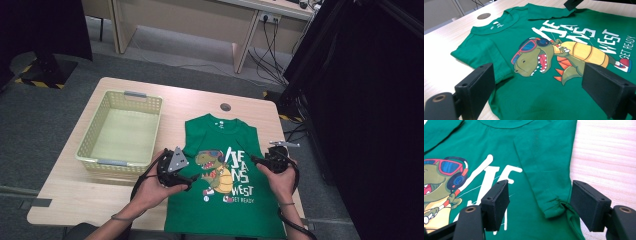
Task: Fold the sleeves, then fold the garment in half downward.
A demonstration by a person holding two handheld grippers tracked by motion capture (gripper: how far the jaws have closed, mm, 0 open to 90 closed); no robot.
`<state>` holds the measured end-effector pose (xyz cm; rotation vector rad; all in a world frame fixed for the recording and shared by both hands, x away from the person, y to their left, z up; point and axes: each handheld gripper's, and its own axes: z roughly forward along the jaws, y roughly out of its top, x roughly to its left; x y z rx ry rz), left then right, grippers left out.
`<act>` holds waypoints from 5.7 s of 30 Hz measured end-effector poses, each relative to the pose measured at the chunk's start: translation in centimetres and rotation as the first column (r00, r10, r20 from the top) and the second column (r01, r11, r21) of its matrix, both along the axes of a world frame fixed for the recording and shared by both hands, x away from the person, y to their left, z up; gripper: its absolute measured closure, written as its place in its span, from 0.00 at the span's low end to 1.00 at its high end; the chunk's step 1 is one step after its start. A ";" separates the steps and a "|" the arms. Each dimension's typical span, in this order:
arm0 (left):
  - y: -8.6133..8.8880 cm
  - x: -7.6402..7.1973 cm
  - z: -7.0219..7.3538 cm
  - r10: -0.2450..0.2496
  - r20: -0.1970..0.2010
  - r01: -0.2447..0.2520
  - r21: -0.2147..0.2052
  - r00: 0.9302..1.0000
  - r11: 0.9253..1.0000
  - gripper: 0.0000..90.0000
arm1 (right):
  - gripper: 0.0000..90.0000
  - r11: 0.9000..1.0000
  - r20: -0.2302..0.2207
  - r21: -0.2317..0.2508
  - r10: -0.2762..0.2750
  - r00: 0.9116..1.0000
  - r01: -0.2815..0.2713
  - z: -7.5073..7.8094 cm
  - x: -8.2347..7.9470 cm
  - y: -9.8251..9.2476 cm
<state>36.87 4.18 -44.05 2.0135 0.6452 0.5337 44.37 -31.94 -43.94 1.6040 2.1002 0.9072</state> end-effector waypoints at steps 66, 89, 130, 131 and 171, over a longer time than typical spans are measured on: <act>-2.7 16.7 -0.9 0.306 -0.124 -0.291 0.122 0.944 0.949 0.25 | 0.37 0.998 -0.055 -0.052 -0.049 0.997 0.046 0.6 9.3 -1.2; -3.2 20.5 -3.2 0.349 -0.248 -0.321 0.144 0.904 0.936 0.26 | 0.40 0.997 -0.086 -0.037 -0.070 0.994 0.067 -0.7 13.6 -0.9; -3.8 20.7 -3.2 0.252 -0.312 -0.253 0.037 0.916 0.967 0.92 | 0.94 1.000 -0.057 -0.023 0.012 0.998 -0.013 -1.8 14.2 0.3; -3.8 20.6 -3.2 0.249 -0.308 -0.251 0.032 0.918 0.967 0.92 | 0.94 1.000 -0.054 -0.024 0.012 0.998 -0.013 -1.7 14.2 0.3; -3.2 20.3 6.9 0.217 -0.058 -0.223 -0.138 0.974 0.965 0.92 | 0.94 0.999 0.186 0.039 -0.007 0.983 -0.001 6.8 13.1 0.0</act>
